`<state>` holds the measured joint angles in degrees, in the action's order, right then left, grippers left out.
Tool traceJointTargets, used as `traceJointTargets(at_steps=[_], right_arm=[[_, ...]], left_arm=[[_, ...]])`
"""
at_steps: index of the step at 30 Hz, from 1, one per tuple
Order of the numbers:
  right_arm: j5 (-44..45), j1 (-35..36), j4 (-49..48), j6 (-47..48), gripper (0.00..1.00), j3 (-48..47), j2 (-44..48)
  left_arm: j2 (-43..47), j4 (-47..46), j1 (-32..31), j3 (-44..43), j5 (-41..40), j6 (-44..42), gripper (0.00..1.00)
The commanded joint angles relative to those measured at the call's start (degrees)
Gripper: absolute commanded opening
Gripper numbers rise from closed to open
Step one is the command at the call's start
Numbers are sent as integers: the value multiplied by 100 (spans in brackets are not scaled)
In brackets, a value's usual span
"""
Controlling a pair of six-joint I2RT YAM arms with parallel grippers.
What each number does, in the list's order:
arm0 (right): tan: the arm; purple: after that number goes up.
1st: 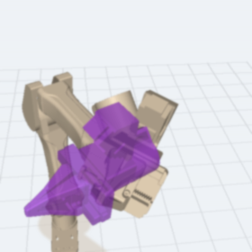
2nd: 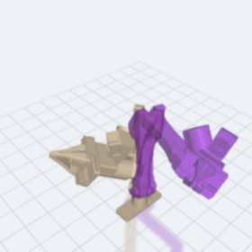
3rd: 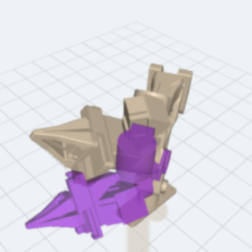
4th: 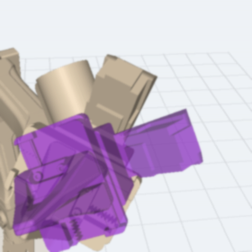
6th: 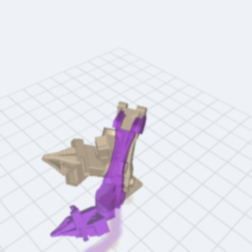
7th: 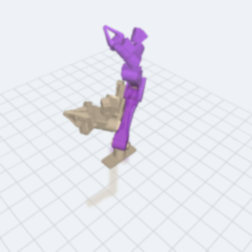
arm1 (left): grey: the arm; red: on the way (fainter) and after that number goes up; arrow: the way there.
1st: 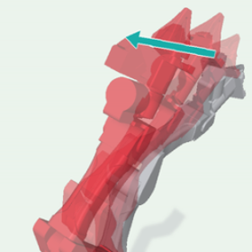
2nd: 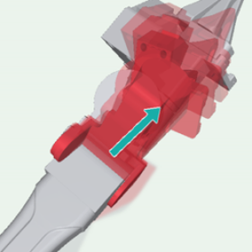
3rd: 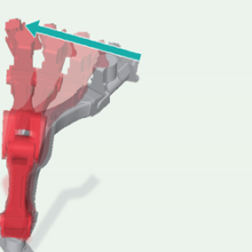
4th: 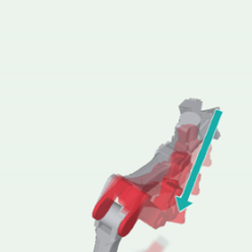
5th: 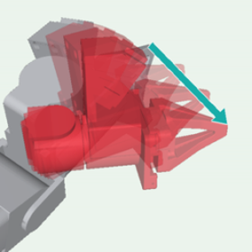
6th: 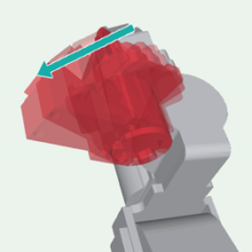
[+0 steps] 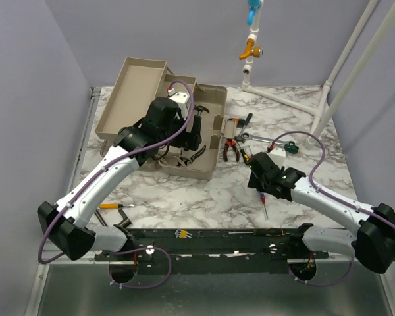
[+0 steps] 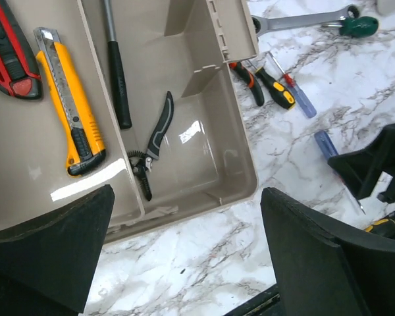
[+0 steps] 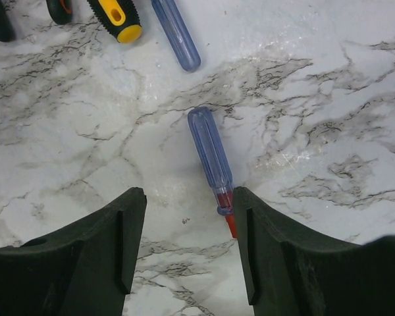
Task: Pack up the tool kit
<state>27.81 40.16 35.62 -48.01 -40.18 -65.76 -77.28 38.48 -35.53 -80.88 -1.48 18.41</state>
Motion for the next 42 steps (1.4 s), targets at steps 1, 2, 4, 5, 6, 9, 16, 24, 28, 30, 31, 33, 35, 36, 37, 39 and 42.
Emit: traceJointTargets(at_steps=[1,2,4,5,6,9,16,24,28,30,31,33,35,36,37,39,42], right_arm=[[123,2,-50,-167,62,-51,-261],[146,-1,-70,-236,62,-32,-342],[156,-6,-177,-358,62,66,-464],[180,-4,-211,-418,62,131,-503],[224,-8,-229,-495,62,172,-538],[310,-29,-263,-603,62,225,-602],[543,-127,-334,-912,59,235,-1083],[242,-184,-691,-713,39,114,-1636],[-68,-185,-793,-542,12,-43,-1412],[-152,-187,-791,-475,4,-156,-1149],[-185,-185,-811,-445,1,-196,-1011],[-353,-186,-970,-339,1,-201,-642],[-588,-184,-1221,-325,1,-105,-196],[-803,-184,-1430,-312,1,5,75],[-1006,-185,-1716,-297,1,113,314],[-1460,-184,-2374,-344,1,445,890],[-2152,-180,-3374,-373,1,846,1421]], left_arm=[[637,-228,-165,547,268,307,95],[785,-300,-199,720,422,336,95],[1096,-442,-271,1072,607,402,95],[1263,-491,-291,1241,677,445,95],[1430,-524,-305,1394,745,487,95],[1818,-608,-323,1900,1013,603,95],[2500,-933,-411,2866,1545,860,95],[2820,-1082,-492,3420,1594,1041,95],[2867,-1250,-546,3580,1692,1139,95],[2820,-1445,-614,3659,1833,1234,95],[2781,-1563,-670,3697,1912,1279,95],[2686,-1883,-826,3775,2006,1385,94],[2551,-2209,-1047,3820,2029,1508,94],[2464,-2412,-1164,3832,2020,1551,94],[2376,-2576,-1267,3828,1988,1604,94],[2094,-2893,-1493,3754,1937,1681,93],[1645,-3238,-1733,3502,1877,1709,93]])
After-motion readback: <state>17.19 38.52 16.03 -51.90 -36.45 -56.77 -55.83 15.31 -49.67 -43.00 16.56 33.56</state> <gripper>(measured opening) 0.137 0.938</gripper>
